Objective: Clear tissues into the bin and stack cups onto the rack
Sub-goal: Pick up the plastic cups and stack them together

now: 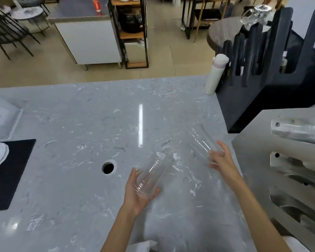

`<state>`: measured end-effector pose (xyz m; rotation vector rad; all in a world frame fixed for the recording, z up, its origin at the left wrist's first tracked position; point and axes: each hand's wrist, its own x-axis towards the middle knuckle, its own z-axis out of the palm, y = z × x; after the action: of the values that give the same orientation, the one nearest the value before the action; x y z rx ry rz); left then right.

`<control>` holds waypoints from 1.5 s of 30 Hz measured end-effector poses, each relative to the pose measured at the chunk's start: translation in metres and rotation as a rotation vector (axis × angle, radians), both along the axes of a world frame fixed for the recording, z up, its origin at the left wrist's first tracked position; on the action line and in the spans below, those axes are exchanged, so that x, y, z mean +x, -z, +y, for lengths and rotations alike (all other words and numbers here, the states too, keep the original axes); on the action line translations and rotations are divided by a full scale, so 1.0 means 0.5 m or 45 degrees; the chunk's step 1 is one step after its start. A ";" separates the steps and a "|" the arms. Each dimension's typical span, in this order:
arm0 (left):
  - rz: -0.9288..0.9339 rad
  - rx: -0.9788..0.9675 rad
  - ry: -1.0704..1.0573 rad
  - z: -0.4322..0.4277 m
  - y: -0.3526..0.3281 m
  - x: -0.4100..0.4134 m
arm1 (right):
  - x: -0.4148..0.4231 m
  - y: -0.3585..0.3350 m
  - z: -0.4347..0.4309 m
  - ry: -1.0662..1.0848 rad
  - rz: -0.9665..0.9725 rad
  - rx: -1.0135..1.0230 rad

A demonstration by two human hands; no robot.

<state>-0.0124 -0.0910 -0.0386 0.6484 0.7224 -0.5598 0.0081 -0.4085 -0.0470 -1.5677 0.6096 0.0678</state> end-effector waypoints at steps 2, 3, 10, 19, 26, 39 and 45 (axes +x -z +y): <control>-0.019 0.032 0.054 0.017 0.005 -0.003 | -0.075 -0.033 -0.001 -0.045 -0.067 0.053; -0.039 0.045 0.086 0.026 0.007 -0.006 | -0.112 -0.054 0.000 -0.035 -0.101 0.057; -0.276 0.257 0.409 0.031 -0.029 -0.049 | -0.235 -0.200 0.040 -0.357 -0.220 -0.098; -0.394 0.138 0.398 -0.013 -0.091 -0.122 | -0.236 -0.226 0.195 -0.456 -0.243 -0.314; -0.397 0.161 0.382 0.026 -0.108 -0.136 | -0.255 -0.232 0.266 -0.422 -0.217 -0.130; -0.450 -0.068 0.857 -0.034 -0.147 -0.116 | -0.349 -0.197 0.308 0.182 -0.253 0.529; -0.685 -0.205 1.169 -0.138 -0.215 -0.081 | -0.417 -0.252 0.207 0.481 -0.381 0.707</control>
<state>-0.0528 -0.1598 0.0687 0.9209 -0.1714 -1.2052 -0.2006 -0.3049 0.0789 -0.8867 0.5773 -0.2593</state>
